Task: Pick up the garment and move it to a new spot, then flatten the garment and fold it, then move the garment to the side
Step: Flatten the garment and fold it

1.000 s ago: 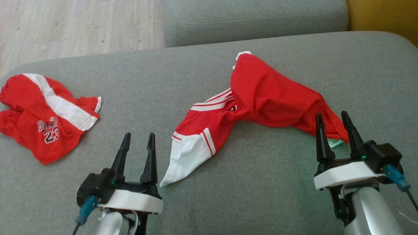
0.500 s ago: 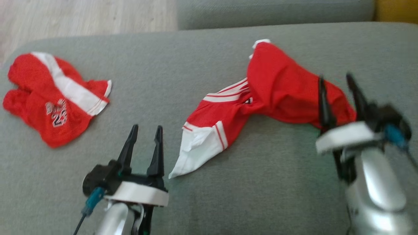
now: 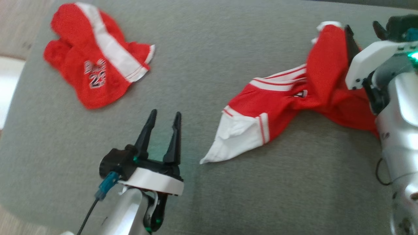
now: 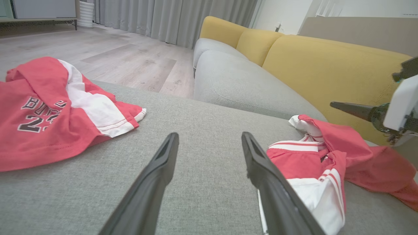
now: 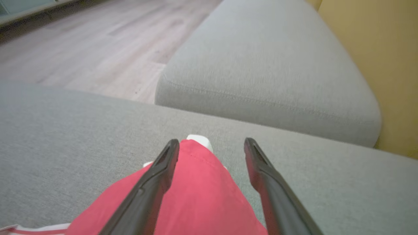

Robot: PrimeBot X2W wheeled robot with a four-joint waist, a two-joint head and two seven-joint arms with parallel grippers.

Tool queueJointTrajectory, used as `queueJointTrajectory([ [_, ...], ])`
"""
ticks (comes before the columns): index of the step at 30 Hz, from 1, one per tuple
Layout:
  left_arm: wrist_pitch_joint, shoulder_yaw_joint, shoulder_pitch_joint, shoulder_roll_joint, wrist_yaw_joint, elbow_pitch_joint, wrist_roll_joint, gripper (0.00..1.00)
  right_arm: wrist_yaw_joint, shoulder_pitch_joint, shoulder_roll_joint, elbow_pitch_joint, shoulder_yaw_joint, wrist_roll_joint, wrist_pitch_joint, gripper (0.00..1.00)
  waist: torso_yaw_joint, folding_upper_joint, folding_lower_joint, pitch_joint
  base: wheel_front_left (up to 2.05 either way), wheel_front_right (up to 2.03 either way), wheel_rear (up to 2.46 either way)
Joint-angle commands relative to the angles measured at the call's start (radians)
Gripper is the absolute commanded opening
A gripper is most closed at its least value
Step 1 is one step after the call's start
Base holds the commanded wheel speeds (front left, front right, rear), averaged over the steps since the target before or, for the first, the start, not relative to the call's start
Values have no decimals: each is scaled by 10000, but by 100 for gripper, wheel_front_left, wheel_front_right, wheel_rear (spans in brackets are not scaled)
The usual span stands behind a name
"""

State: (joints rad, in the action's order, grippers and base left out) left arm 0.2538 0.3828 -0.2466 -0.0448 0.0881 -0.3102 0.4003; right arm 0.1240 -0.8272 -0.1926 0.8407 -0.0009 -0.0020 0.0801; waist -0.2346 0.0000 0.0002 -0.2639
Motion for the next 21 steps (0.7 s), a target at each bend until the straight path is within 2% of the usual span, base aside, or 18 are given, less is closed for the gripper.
queueJointTrajectory([
  [1, 80, -101, -441, -54, -65, 271, 122, 100, 67, -629, -145, 419, 268, 25, 307, 100, -605, 0, -2, -432, 0, 0, 0],
  [9, 80, 234, -601, -54, -212, 229, 305, 100, 67, -1504, -558, 2172, 443, -160, 859, 100, -998, 0, -2, -648, 0, 0, 0],
  [10, 80, 248, -602, -54, -226, 220, 318, 100, 67, -1563, -573, 2347, 417, -185, 857, 76, -1009, 0, -2, -653, 0, 0, 0],
  [11, 80, 257, -601, -54, -240, 210, 325, 100, 67, -1607, -573, 2499, 396, -206, 820, 25, -1009, 0, -2, -649, 0, 0, 0],
  [12, 80, 260, -597, -54, -252, 195, 327, 100, 67, -1636, -559, 2628, 383, -224, 750, 0, -998, 0, -2, -632, 0, 0, 0],
  [21, 80, 39, -570, -54, -222, -34, 130, 100, 67, -1823, -149, 3247, 374, -189, -398, 0, -342, 0, -2, -152, 0, 0, 0],
])
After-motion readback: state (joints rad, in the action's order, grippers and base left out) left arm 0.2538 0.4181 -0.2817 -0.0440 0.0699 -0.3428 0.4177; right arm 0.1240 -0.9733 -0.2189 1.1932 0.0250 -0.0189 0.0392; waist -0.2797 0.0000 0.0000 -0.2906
